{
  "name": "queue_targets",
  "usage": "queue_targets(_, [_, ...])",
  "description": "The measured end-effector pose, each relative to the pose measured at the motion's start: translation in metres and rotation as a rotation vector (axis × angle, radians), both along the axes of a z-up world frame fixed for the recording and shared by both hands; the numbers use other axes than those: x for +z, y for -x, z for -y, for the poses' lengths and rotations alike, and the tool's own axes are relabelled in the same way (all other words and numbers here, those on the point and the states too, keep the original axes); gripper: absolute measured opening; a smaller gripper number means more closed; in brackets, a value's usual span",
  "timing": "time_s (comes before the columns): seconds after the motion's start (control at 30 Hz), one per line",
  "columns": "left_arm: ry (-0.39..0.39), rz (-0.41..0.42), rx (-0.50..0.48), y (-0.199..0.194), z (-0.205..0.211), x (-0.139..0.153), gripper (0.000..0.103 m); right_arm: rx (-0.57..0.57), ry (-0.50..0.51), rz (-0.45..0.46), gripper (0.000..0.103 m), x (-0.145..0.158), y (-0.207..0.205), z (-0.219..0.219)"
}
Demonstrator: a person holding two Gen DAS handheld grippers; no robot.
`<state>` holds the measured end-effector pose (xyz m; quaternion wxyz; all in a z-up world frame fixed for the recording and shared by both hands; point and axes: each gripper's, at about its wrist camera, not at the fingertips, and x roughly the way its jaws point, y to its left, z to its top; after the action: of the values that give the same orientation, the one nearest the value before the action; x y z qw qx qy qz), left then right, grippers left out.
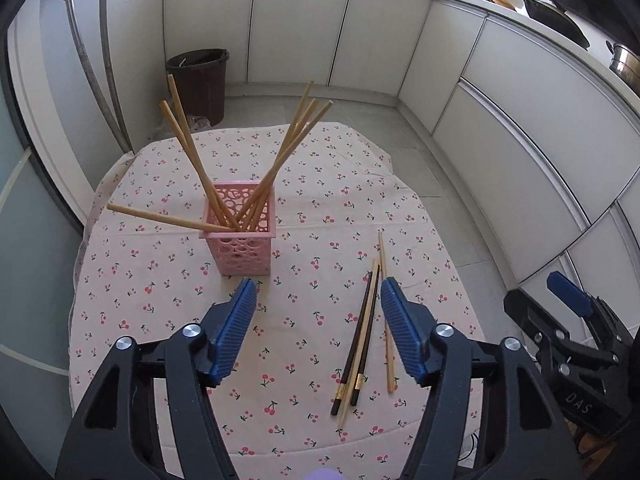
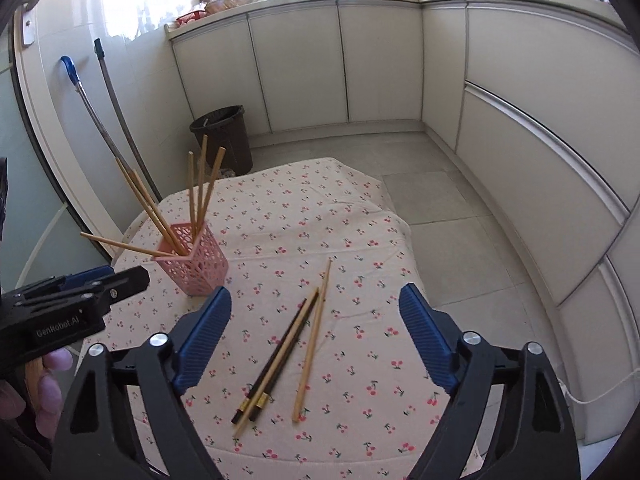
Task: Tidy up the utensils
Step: 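Lower the left tool onto a wooden chopstick and close it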
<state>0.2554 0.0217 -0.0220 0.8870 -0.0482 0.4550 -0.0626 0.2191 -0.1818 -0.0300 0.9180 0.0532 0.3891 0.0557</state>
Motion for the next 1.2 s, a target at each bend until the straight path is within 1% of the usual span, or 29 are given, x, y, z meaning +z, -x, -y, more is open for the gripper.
queue_targets(0.13, [0.001,-0.075,-0.002,-0.013,0.009,-0.020,0.076,-0.014,0.034,-0.104,0.096,-0.024,0.005,0.018])
queue_targets(0.2, [0.002,-0.119,-0.013,-0.020,0.015,-0.031,0.078,-0.027,0.041,-0.143,0.096,-0.034,0.009,0.027])
queue_targets(0.37, [0.012,-0.230,-0.053,-0.043,0.041,-0.062,0.079,-0.042,-0.024,-0.201,0.096,-0.046,0.010,0.047])
queue_targets(0.43, [0.005,-0.260,-0.076,-0.055,0.055,-0.072,0.079,-0.044,-0.056,-0.221,0.096,-0.050,0.010,0.051])
queue_targets(0.47, [-0.018,-0.266,-0.093,-0.062,0.063,-0.076,0.079,-0.042,-0.070,-0.227,0.096,-0.051,0.009,0.053])
queue_targets(0.57, [-0.141,-0.275,-0.161,-0.085,0.089,-0.091,0.079,-0.039,-0.087,-0.242,0.096,-0.054,0.008,0.055])
queue_targets(0.6, [-0.171,-0.277,-0.176,-0.092,0.095,-0.097,0.079,-0.043,-0.089,-0.245,0.096,-0.055,0.007,0.056])
queue_targets(0.67, [-0.193,-0.305,-0.174,-0.107,0.098,-0.111,0.079,-0.049,-0.100,-0.251,0.096,-0.055,0.006,0.058])
queue_targets(0.77, [-0.183,-0.353,-0.171,-0.126,0.099,-0.130,0.077,-0.048,-0.130,-0.263,0.096,-0.056,0.003,0.061])
queue_targets(0.8, [-0.187,-0.358,-0.173,-0.131,0.100,-0.135,0.074,-0.046,-0.135,-0.268,0.096,-0.057,0.003,0.061])
queue_targets(0.93, [-0.216,-0.360,-0.186,-0.145,0.107,-0.149,0.057,-0.043,-0.142,-0.277,0.096,-0.058,0.000,0.060])
queue_targets(1.03, [-0.193,-0.365,-0.177,-0.151,0.108,-0.152,0.049,-0.044,-0.147,-0.287,0.096,-0.061,-0.002,0.060])
queue_targets(1.07, [-0.187,-0.368,-0.174,-0.152,0.108,-0.153,0.049,-0.045,-0.150,-0.294,0.096,-0.062,-0.003,0.060])
queue_targets(1.2, [-0.209,-0.369,-0.175,-0.156,0.112,-0.157,0.044,-0.040,-0.168,-0.310,0.096,-0.065,-0.005,0.061])
